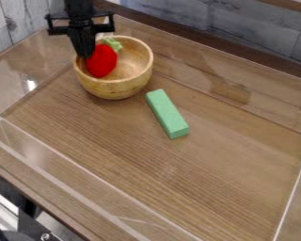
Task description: Move the red fruit to the left
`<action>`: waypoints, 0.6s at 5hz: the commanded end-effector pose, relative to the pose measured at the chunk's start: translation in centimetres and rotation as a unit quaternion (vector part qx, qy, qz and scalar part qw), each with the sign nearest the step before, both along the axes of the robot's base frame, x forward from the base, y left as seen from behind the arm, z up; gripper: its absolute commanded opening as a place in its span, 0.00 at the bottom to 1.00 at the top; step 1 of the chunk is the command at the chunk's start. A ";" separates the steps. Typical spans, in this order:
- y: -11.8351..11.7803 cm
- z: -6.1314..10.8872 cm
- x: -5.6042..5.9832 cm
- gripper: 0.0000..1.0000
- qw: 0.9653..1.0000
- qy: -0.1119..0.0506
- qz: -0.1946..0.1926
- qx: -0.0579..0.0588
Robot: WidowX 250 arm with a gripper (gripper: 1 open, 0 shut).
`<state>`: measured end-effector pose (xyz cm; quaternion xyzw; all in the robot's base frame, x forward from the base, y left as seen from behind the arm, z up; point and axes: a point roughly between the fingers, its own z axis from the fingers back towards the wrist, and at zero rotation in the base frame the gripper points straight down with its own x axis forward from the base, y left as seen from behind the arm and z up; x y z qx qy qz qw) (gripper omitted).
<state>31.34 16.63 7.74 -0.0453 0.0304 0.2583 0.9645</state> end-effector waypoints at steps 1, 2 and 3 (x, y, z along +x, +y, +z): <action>0.3 3.4 -0.5 0.00 0.999 -0.039 -0.014 0.018; 0.2 4.0 -1.2 0.00 0.999 -0.041 -0.025 0.013; 0.0 4.1 -1.9 0.00 0.999 -0.041 -0.032 0.011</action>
